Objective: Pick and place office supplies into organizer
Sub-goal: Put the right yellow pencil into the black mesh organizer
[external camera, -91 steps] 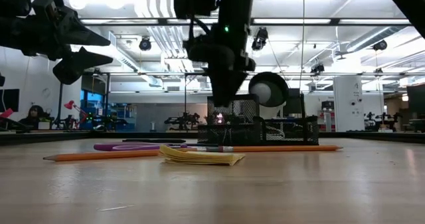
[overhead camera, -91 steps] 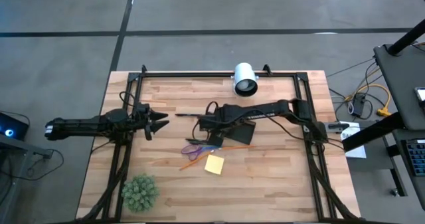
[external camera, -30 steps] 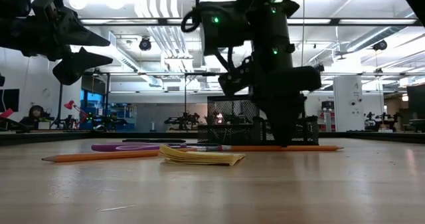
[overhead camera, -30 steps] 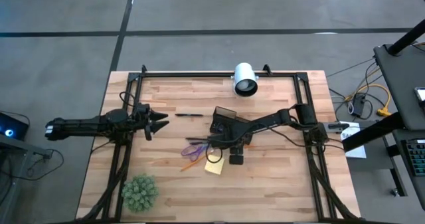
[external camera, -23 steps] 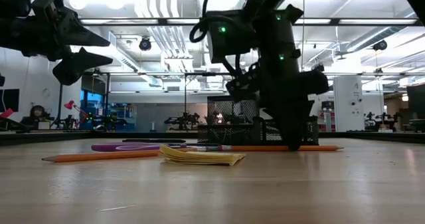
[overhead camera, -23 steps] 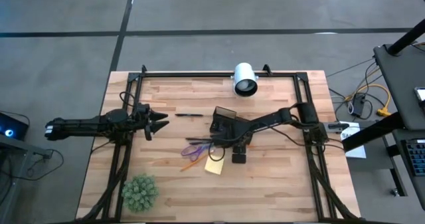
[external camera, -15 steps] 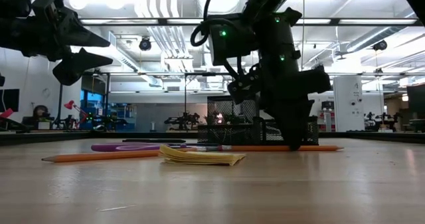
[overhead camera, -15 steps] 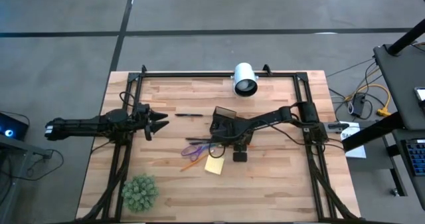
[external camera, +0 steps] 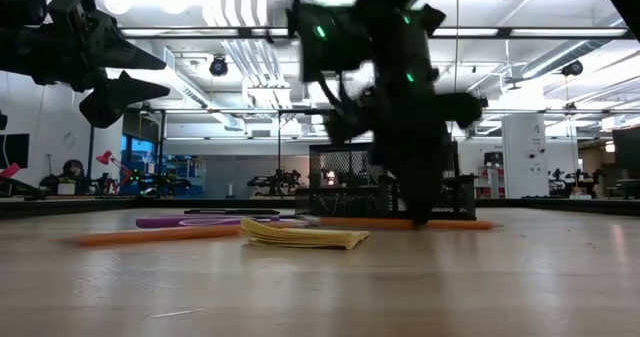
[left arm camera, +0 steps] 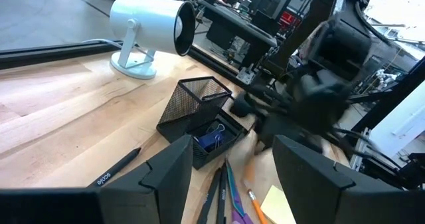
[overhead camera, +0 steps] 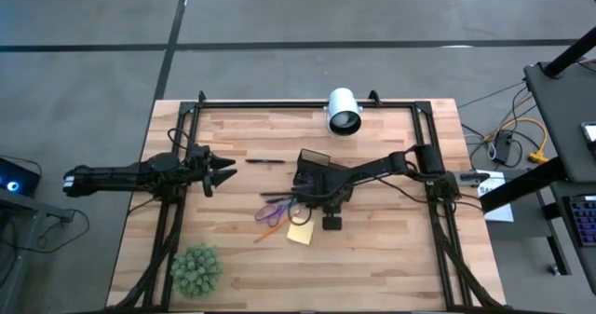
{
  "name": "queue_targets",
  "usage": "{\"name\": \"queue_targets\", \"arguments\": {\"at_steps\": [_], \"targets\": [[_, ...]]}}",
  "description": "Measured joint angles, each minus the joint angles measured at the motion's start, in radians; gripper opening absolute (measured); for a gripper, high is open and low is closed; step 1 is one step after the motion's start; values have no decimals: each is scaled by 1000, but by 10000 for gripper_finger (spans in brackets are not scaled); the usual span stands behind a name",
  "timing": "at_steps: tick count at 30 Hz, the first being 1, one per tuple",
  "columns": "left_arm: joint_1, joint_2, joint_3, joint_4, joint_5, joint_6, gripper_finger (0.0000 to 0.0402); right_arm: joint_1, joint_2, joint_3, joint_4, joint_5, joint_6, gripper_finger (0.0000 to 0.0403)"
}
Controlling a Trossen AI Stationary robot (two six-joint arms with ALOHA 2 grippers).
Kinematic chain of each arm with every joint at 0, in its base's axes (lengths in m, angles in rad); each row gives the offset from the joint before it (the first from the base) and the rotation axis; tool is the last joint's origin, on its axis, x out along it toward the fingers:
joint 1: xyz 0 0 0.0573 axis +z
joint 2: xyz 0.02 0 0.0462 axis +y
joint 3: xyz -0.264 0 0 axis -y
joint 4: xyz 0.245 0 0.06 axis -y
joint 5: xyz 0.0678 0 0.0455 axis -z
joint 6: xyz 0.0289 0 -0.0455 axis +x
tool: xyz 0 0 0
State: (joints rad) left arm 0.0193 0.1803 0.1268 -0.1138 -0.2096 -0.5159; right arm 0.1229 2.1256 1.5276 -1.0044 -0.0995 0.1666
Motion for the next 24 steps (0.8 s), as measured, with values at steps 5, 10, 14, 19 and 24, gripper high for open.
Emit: {"name": "queue_targets", "arguments": {"at_steps": [5,10,14,19,24], "targets": [[0,1,1,0,0,0,195,19,2,72,5,-145,99,13],[0,-1,4,0,0,0,195,40,-2,151,-1,-104,185,13],[0,0,3,0,0,0,195,55,-5,222,-12,60,285,13],[0,0,6,1,0,0,195,62,-23,313,-12,431,456,13],[0,0,6,1,1,0,195,55,-46,390,-22,838,615,13]]}}
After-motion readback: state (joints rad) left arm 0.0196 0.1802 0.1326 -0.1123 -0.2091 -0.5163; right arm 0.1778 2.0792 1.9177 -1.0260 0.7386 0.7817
